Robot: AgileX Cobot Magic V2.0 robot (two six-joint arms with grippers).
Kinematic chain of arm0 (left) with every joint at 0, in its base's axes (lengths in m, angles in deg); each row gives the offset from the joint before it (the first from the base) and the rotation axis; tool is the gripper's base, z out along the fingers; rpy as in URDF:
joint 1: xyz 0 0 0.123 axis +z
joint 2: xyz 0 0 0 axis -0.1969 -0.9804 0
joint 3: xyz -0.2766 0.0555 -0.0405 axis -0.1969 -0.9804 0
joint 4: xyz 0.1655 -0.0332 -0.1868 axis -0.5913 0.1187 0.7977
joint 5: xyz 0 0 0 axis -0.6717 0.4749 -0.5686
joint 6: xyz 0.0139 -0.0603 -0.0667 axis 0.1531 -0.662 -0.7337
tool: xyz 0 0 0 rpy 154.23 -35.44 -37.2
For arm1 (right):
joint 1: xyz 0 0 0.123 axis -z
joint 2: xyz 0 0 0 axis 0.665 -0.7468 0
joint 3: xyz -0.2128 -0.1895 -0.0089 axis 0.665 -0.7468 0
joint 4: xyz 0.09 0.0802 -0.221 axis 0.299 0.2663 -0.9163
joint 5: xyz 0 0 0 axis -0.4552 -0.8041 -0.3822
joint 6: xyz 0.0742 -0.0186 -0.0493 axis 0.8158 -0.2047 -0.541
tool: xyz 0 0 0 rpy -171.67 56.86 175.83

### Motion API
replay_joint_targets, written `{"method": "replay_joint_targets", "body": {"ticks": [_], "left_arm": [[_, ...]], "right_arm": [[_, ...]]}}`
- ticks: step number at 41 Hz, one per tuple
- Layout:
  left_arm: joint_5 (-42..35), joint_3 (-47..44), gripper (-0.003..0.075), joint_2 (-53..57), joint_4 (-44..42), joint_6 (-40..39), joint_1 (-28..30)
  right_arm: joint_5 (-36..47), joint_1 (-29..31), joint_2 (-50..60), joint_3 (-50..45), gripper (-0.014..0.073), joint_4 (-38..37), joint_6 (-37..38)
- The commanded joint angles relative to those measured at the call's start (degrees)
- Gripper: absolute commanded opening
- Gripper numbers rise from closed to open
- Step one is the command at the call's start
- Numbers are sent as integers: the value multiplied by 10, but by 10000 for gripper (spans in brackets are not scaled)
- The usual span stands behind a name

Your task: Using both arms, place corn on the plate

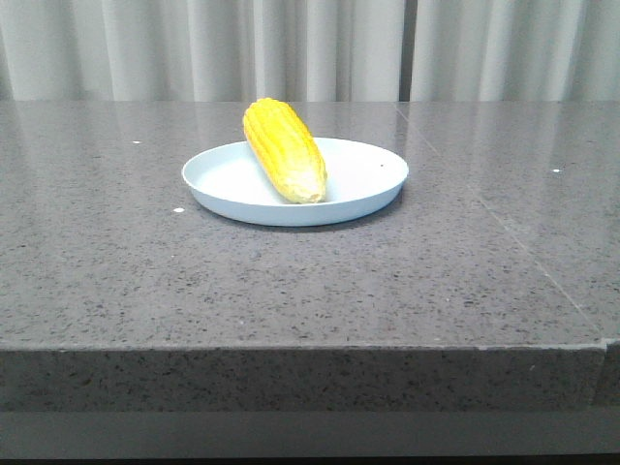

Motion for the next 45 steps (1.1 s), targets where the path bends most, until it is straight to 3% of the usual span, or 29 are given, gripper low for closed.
{"method": "replay_joint_targets", "body": {"ticks": [1,9,45], "left_arm": [[-43,-13,-20,10,-17,2,0],[-37,-13,-20,10,-9,49,-7],[-37,-13,-20,10,3,48,-21]], "right_arm": [[41,0,-5,13,-69,-8,-4],[41,0,-5,13,-69,-8,-4],[41,0,-5,13,-69,-8,-4]]}}
